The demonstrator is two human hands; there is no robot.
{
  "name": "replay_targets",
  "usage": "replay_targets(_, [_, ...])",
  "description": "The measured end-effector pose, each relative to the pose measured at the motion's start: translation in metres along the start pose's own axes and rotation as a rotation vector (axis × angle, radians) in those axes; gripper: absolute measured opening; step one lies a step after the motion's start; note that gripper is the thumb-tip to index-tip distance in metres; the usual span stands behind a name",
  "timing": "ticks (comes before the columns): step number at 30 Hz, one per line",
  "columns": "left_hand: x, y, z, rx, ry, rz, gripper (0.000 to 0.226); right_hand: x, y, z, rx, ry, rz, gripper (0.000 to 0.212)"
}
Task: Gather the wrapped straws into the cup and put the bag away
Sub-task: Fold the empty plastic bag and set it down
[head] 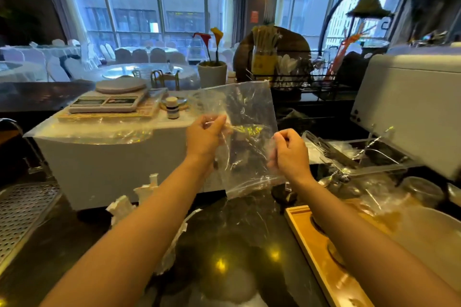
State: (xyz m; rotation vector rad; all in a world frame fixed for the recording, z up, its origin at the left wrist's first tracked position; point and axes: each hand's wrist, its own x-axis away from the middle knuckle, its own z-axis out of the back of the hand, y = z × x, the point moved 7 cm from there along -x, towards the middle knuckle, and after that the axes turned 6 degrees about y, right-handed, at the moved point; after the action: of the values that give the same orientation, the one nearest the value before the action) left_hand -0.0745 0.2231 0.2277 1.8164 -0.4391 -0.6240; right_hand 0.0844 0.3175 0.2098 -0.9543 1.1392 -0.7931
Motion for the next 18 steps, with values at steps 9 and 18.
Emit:
replay_targets(9, [0.06,-0.112,-0.016,-0.391,-0.15,0.144,0.008,0.009,0.097,0.018,0.144,0.075,-0.317,0.024])
replay_targets(18, [0.076,-0.186,0.015,-0.642,-0.057,0.196,0.011,0.036,0.159,0.001,0.528,-0.146,-0.263,0.012])
